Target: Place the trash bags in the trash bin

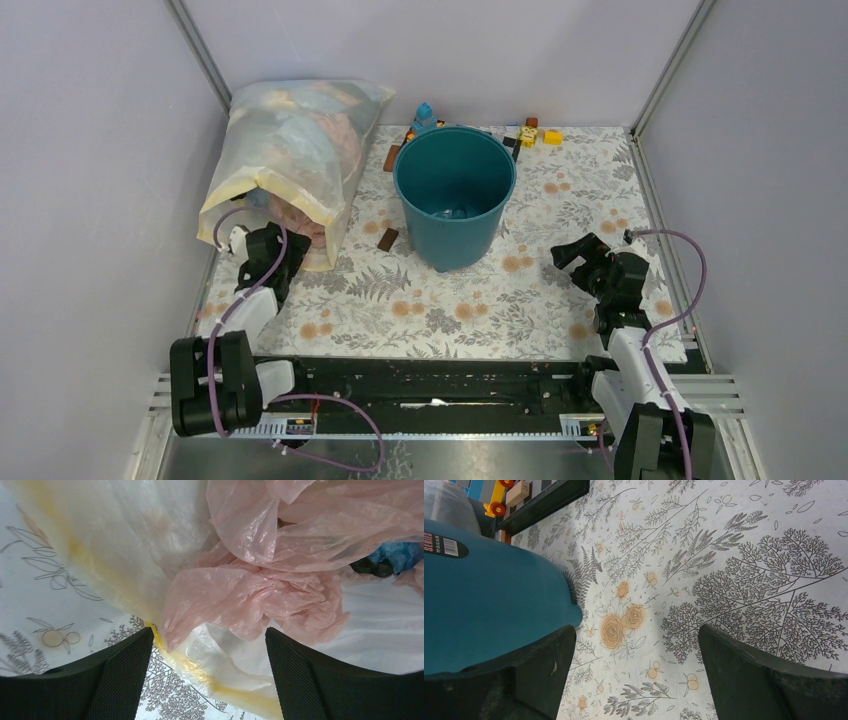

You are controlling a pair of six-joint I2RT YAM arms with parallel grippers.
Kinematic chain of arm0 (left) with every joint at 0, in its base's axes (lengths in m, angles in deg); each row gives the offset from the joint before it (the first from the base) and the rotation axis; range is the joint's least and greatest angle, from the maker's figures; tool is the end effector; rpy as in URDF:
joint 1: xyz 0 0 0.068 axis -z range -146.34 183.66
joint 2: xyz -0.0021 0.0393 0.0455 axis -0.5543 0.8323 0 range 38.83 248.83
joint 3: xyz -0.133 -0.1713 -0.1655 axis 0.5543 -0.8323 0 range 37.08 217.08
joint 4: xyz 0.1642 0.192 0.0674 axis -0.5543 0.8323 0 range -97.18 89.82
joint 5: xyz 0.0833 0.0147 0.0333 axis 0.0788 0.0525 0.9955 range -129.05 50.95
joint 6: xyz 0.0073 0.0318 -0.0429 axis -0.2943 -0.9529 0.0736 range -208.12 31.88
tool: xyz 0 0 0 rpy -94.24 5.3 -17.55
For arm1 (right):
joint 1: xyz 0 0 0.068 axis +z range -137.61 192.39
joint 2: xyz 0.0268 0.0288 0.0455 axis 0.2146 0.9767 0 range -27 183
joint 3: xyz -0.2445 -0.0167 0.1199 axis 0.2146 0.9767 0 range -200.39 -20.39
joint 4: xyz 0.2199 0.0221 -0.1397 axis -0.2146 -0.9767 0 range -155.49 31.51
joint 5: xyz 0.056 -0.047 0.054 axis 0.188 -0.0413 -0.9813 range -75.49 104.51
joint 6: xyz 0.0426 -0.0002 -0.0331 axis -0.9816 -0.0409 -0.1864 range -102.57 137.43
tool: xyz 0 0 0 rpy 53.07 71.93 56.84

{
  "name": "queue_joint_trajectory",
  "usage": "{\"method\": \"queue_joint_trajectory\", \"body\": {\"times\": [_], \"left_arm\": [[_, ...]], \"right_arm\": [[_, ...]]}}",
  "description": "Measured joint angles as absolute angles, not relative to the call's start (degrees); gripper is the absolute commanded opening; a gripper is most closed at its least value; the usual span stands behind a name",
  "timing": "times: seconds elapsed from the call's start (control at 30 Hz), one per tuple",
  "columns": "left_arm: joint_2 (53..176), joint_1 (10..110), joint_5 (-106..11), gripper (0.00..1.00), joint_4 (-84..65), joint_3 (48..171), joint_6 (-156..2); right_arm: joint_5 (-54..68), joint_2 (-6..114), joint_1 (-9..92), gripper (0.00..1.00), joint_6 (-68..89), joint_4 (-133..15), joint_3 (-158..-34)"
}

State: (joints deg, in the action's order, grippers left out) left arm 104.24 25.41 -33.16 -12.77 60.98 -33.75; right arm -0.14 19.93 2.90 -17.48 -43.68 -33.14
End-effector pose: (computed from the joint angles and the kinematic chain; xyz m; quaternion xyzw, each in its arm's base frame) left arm 0.2192 0.0353 0.1719 -0.4822 0.7479 -0.1357 0.4356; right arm 0.1775 -0.0205 0.1824 0.2376 0.7772 0.2277 0.5364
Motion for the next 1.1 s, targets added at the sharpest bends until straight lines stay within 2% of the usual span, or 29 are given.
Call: {"method": "queue_joint_trajectory", "body": {"times": [0.13, 0.17, 0.2, 0.27, 0.3, 0.4, 0.5, 0.7, 0.87, 1.1], "left_arm": [[108.74, 25.41, -34.93, 0.86, -16.68, 61.18, -34.36], [110.11, 25.41, -35.06, 0.81, -17.71, 61.4, -34.45], [111.38, 25.41, -35.12, 0.72, -18.45, 61.68, -34.56], [114.68, 25.41, -35.43, 0.2, -19.81, 62.73, -34.8], [116.32, 25.41, -35.78, 0.02, -20.22, 63.47, -35.3], [117.39, 25.41, -36.54, 0.0, -20.88, 64.67, -36.61], [113.35, 25.85, -36.35, 0.0, -20.59, 64.32, -37.07], [94.79, 28.58, -33.07, 0.0, -15.46, 62.64, -35.39], [81.42, 28.82, -28.81, 0.0, -5.55, 63.47, -34.05], [74.38, 28.82, -28.54, 0.0, 5.42, 68.46, -33.66]], "right_arm": [[-0.16, 20.42, 2.9, 1.0, -17.55, -43.57, -33.14], [-0.16, 20.42, 2.9, 1.0, -17.57, -43.57, -33.14], [-0.14, 20.42, 2.9, 1.0, -17.57, -43.57, -33.14], [-0.14, 20.44, 2.9, 1.0, -17.57, -43.57, -33.14], [-0.16, 20.48, 2.9, 1.0, -17.57, -43.57, -33.14], [-0.14, 20.87, 2.9, 1.0, -17.59, -43.55, -33.14], [-0.14, 21.07, 2.9, 1.0, -17.59, -43.55, -33.14], [-0.12, 21.4, 2.9, 1.0, -17.59, -43.55, -33.16], [-0.05, 21.33, 2.9, 1.0, -17.57, -43.62, -33.16], [-0.05, 20.98, 2.9, 1.0, -17.59, -43.62, -33.16]]}}
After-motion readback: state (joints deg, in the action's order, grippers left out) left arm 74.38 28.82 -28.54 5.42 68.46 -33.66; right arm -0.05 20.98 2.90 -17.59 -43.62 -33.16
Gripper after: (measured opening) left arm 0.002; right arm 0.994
